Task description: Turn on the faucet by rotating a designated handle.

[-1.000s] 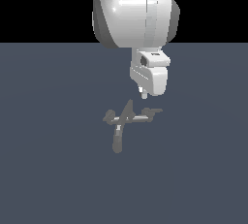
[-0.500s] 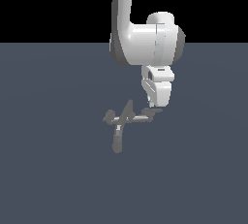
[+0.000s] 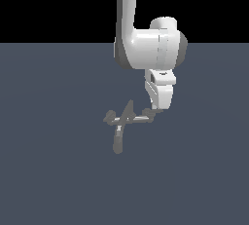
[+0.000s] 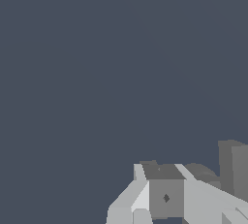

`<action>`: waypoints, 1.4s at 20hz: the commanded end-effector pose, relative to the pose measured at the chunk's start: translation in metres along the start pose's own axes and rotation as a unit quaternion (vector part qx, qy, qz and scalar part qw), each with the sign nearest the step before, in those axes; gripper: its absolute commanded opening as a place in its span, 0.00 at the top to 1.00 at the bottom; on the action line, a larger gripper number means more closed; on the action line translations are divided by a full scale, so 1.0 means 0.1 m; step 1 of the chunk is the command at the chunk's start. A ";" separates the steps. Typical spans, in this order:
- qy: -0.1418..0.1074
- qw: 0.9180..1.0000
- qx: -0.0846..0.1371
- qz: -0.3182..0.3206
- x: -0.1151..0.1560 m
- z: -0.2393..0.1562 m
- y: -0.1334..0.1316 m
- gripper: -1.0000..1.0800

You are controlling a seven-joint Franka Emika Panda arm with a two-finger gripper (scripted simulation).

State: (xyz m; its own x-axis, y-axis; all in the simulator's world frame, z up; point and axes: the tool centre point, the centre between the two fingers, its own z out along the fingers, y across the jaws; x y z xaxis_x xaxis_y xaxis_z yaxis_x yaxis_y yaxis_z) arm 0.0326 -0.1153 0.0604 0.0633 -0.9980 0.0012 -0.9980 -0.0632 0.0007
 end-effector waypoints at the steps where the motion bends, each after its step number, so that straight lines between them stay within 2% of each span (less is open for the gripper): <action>1: 0.000 1.000 0.000 0.000 0.03 0.00 0.03 1.00; 8: 0.000 1.000 0.000 0.000 0.22 0.00 0.27 1.00; 10: -0.001 1.000 0.002 -0.002 0.17 0.00 0.22 1.00; 21: -0.001 1.000 0.001 0.000 0.18 0.00 0.60 1.00; 23: 0.001 1.000 0.007 0.001 0.21 0.02 0.50 1.00; 28: 0.001 1.000 0.005 0.001 0.08 0.01 0.64 1.00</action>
State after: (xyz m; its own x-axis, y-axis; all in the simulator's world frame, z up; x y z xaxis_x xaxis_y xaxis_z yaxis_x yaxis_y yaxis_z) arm -0.0268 -0.1406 0.0605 0.0461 -0.9989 0.0085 -0.9988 -0.0462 -0.0142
